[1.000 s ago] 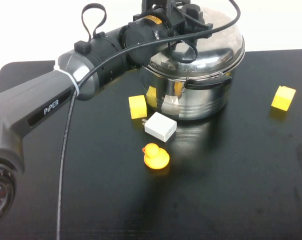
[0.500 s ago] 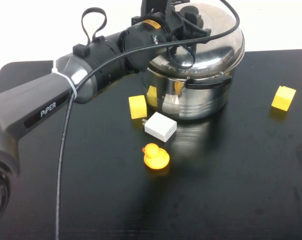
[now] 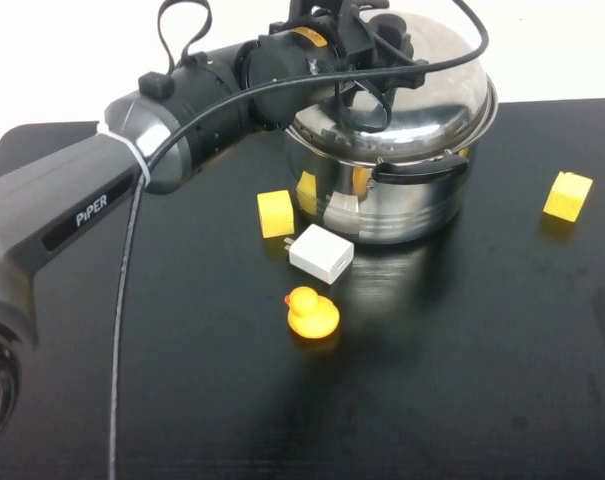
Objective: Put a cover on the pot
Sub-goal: Place the pot lid on the pot
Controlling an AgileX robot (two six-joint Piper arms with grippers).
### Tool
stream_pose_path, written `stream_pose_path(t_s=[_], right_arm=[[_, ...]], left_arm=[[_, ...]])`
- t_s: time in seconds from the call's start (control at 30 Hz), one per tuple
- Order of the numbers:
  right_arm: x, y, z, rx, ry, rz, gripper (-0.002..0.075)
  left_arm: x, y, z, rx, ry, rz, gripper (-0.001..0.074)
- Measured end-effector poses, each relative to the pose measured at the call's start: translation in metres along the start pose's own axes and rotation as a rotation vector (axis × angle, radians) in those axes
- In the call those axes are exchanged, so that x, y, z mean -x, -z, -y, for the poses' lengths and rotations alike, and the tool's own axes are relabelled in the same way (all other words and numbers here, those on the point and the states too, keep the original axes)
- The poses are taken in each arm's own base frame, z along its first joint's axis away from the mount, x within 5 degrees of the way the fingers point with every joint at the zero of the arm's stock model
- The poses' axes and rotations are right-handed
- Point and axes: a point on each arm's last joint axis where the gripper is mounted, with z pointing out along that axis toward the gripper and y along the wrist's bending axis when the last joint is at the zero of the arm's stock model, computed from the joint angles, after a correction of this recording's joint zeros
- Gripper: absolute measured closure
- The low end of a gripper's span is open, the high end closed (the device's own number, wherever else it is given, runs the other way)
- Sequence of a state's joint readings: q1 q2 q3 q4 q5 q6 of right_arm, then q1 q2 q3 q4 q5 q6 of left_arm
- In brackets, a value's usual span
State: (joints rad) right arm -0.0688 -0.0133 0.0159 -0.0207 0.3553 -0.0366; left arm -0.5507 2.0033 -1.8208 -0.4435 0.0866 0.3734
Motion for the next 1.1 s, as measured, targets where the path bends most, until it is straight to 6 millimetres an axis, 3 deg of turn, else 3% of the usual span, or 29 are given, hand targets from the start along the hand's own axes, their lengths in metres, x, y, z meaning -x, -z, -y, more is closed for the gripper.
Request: stream_pose_path(t_s=[1.1], right_arm=[[0.0,0.0,0.0,0.0,0.0,0.0,0.0728]], left_arm=[[0.002,0.0043,-0.0076,-0.032,0.055,-0.073,0.0412]])
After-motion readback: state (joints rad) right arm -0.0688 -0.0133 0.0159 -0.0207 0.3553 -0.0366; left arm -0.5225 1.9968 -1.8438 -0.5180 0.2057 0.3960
